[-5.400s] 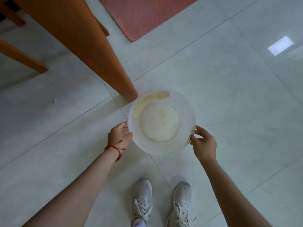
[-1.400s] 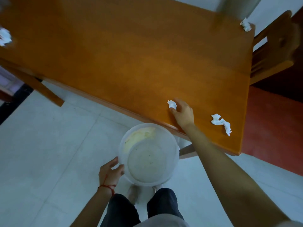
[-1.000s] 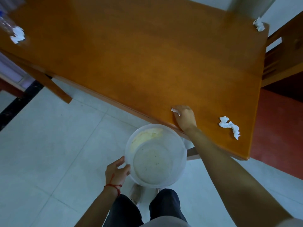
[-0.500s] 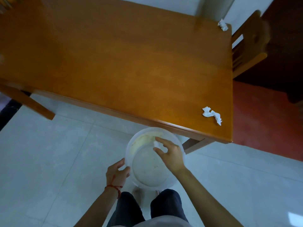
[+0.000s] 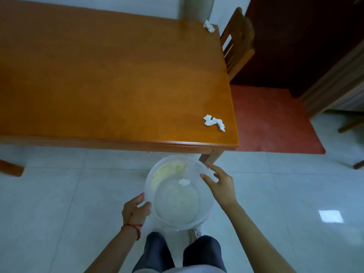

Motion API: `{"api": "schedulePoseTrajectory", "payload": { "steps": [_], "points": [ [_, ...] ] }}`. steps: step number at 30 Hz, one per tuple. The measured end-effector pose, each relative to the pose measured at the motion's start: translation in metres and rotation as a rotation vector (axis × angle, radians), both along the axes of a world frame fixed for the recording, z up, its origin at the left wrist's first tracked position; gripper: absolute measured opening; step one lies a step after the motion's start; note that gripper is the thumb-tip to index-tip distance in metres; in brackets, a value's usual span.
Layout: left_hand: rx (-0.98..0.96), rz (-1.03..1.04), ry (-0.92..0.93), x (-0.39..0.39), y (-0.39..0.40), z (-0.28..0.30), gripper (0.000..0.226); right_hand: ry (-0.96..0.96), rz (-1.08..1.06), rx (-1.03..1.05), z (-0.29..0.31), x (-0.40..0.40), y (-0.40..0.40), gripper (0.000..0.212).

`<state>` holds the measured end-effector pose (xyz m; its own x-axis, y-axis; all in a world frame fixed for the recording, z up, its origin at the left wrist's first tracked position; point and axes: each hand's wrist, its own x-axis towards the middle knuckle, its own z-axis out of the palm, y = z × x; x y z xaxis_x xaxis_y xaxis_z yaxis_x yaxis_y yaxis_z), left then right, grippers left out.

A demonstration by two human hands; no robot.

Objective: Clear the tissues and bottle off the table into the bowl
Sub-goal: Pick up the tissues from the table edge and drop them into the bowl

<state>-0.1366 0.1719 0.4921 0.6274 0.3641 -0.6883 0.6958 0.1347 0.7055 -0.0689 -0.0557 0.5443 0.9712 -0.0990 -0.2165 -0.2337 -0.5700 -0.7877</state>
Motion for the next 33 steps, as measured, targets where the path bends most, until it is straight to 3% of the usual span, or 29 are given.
{"api": "schedulePoseTrajectory", "payload": {
  "steps": [5, 10, 18, 33],
  "points": [
    [-0.003, 0.033, -0.005, 0.001, -0.025, 0.002, 0.049, -0.003, -0.056, 0.045, 0.001, 0.021, -0.031, 0.042],
    [0.011, 0.124, -0.017, 0.001, -0.057, 0.005, 0.056, -0.023, 0.024, 0.089, 0.006, 0.054, -0.059, 0.034],
    [0.024, 0.379, 0.004, -0.006, -0.11, 0.001, 0.041, 0.008, 0.165, 0.045, -0.003, 0.121, -0.101, 0.043],
    [0.039, 0.482, -0.028, 0.005, -0.136, -0.001, 0.042, -0.104, 0.395, -0.138, -0.03, 0.214, -0.068, 0.047]
  ]
}}
